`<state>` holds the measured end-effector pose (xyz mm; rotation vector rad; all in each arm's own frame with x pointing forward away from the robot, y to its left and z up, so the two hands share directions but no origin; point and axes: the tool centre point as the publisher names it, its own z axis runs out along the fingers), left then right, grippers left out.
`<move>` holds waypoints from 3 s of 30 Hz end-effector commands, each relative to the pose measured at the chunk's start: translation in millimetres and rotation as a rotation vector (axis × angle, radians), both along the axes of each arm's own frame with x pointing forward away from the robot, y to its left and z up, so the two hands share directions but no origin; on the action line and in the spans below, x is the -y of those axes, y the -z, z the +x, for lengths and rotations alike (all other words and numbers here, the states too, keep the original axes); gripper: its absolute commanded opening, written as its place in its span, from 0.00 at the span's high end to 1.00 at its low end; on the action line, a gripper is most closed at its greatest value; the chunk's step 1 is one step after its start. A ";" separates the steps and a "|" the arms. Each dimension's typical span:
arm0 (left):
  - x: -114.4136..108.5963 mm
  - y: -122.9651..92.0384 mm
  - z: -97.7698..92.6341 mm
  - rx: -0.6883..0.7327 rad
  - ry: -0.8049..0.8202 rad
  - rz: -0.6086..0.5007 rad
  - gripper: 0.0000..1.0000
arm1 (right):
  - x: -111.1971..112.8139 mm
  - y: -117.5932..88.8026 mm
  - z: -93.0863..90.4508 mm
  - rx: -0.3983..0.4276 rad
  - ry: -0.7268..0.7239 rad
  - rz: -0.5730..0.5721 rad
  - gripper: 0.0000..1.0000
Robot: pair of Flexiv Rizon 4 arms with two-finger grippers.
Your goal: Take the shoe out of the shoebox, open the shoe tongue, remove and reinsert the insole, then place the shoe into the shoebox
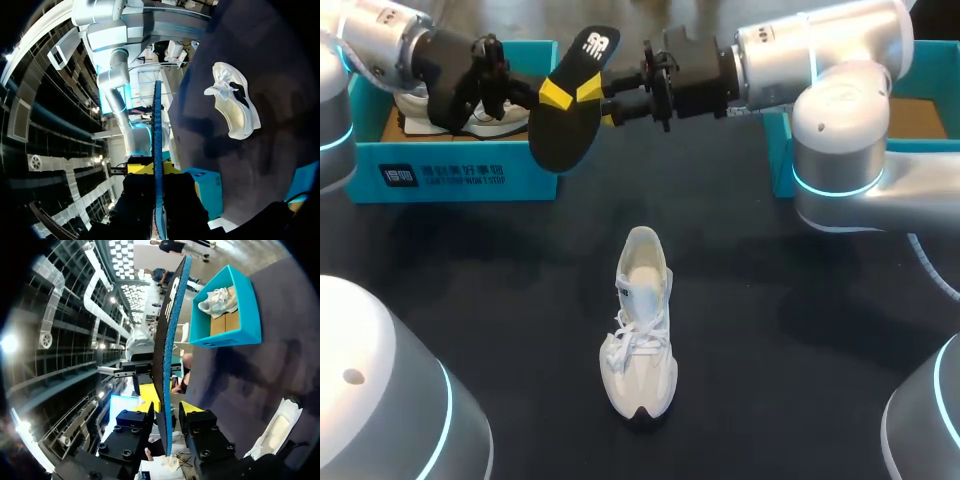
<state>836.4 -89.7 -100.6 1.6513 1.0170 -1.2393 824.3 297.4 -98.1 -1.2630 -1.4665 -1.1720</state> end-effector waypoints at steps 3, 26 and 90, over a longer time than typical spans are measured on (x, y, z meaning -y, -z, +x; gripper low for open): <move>0.7 0.6 -0.6 0.002 -0.002 -0.002 1.00 | -3.3 -2.8 1.2 0.002 0.000 -0.007 0.69; 0.7 0.6 -0.6 0.002 -0.002 -0.002 1.00 | -0.1 -1.1 0.9 0.001 0.011 -0.001 0.84; -84.1 2.4 -38.5 -0.015 -0.025 0.285 0.00 | 39.8 52.2 -13.4 0.091 0.005 0.084 1.00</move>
